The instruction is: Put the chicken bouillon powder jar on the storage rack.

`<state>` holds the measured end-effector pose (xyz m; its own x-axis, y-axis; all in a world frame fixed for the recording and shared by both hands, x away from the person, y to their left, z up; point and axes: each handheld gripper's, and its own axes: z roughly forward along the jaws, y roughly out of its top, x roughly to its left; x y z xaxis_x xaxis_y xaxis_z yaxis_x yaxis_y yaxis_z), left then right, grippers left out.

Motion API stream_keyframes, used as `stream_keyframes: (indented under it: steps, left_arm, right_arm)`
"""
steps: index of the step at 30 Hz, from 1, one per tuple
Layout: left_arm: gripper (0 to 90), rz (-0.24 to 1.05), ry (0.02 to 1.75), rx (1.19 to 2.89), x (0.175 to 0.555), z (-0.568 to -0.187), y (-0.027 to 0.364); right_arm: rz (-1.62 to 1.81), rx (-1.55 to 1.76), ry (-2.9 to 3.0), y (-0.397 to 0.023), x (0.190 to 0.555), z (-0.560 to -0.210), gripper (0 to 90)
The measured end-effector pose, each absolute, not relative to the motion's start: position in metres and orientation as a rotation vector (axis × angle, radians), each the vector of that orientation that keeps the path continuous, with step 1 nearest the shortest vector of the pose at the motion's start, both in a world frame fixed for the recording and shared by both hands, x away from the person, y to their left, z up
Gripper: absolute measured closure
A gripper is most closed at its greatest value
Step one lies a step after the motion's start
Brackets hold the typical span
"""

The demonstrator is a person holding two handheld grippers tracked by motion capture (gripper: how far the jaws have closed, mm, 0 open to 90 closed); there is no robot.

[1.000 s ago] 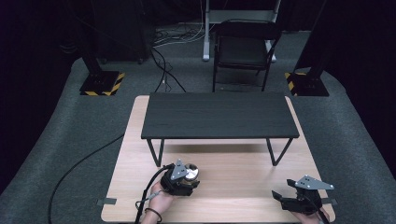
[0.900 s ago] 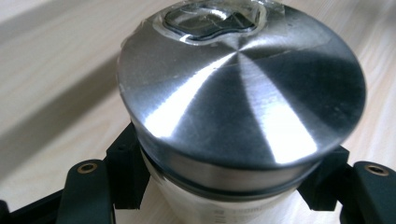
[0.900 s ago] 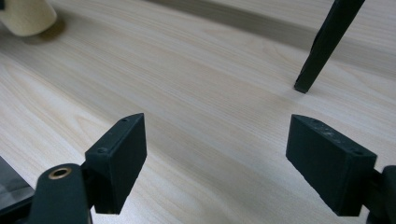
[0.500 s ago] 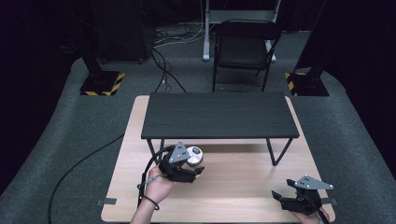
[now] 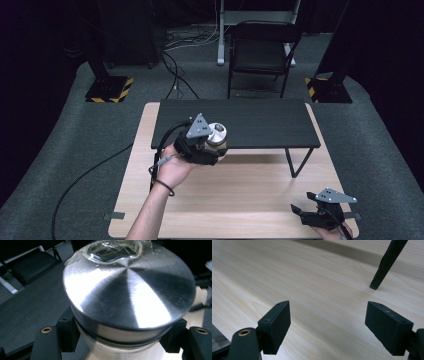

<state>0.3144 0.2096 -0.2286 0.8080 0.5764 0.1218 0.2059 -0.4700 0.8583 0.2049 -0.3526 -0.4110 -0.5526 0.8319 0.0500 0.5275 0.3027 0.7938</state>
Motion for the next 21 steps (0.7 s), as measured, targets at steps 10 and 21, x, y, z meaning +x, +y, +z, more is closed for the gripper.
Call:
stream_keyframes:
  steps: [10,21]
  left_arm:
    - [31.5,0.489,0.666,2.062,0.36,-0.225,0.184]
    - [20.0,0.474,0.726,2.07,0.374,-0.233,0.179]
  right_arm:
    - [1.14,1.229,2.198,-0.356,0.205,-0.412,19.4]
    - [1.143,1.23,2.199,-0.357,0.206,-0.412,19.2]
